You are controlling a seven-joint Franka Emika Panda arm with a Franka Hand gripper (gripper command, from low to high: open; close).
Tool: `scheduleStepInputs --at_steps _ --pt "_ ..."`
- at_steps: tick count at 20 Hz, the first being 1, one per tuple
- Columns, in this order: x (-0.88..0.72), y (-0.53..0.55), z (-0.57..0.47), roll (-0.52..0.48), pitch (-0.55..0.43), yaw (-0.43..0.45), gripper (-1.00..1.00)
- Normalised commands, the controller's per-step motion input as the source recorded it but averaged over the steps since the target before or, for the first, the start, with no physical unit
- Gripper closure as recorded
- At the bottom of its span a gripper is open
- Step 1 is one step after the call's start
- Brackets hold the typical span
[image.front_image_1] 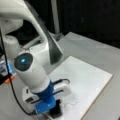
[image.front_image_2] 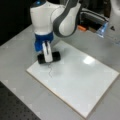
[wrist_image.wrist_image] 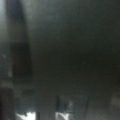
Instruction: Erasing curve lines
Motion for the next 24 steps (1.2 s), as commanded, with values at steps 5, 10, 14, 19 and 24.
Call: scheduleStepInputs --at_steps 5,10,14,19,24 --pt "-0.18 0.05 -0.17 0.075 -0.187 -0.082 1.0" --pt "-0.22 0.0 -0.21 0.07 -0.185 -0.065 1.0" --pt "-0.26 -0.01 -0.27 0.051 -0.169 -0.067 1.0" --pt "-0.25 0.05 -0.28 0.043 -0.159 -0.072 1.0" --pt "-0.2 0.16 -0.27 0.036 -0.156 -0.098 1.0"
